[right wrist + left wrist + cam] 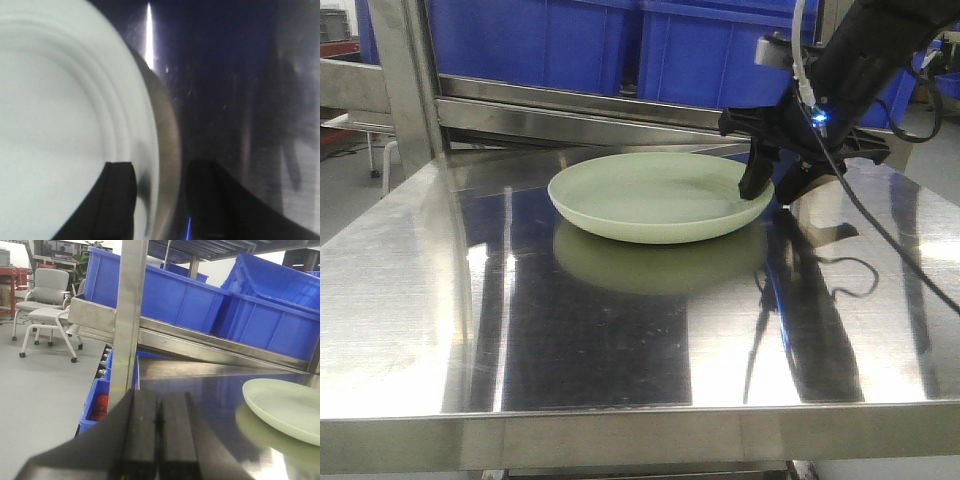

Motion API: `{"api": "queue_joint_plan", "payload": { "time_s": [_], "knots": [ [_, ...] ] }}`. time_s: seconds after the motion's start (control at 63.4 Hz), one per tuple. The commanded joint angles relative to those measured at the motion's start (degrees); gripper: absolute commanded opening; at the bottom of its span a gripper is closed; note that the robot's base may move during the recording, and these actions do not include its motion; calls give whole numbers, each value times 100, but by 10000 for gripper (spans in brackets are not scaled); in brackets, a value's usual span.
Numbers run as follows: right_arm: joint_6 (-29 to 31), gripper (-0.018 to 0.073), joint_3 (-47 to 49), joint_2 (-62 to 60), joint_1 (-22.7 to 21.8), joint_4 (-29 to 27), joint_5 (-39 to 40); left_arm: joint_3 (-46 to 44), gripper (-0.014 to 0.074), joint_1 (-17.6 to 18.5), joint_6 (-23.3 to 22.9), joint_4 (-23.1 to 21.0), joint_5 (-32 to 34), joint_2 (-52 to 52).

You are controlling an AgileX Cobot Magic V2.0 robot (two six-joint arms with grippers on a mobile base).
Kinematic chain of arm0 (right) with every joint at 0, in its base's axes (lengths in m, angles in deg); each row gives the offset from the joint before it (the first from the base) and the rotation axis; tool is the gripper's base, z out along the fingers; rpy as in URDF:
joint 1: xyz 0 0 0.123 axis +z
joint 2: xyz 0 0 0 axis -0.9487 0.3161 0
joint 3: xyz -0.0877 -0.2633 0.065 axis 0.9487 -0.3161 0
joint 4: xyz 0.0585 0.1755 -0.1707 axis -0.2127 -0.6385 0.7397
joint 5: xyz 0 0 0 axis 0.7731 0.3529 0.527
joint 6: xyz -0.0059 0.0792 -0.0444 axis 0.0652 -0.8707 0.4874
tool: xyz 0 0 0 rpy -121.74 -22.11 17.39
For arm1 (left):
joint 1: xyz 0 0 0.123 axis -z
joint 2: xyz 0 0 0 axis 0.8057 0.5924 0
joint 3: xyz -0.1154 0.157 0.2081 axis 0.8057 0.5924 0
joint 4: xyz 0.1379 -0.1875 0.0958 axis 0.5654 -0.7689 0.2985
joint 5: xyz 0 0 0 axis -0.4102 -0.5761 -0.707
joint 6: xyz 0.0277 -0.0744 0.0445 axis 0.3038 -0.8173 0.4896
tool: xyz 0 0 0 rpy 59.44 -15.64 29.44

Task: Place green plate on second shelf with right arm
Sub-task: 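Lift the gripped plate up off the table with the right gripper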

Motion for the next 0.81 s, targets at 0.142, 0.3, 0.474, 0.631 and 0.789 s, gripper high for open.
{"api": "queue_joint_plan", "payload": {
  "time_s": [0.142, 0.3, 0.474, 0.631, 0.789],
  "knots": [
    [19, 263, 216, -311, 19, -96, 136, 234, 130, 31, -17, -34, 454, -92],
    [19, 63, 235, -318, 19, -105, -91, 234, 130, 31, -17, -34, 454, -92],
    [14, 55, 255, -550, 19, -222, -194, 234, 130, 31, -17, -34, 454, -92],
    [14, 55, 255, -1112, 19, -286, 52, 234, 130, 31, -17, -34, 454, -92],
    [14, 56, 255, -1905, 19, -107, 66, 234, 130, 31, -17, -34, 454, -92]
  ]
}}
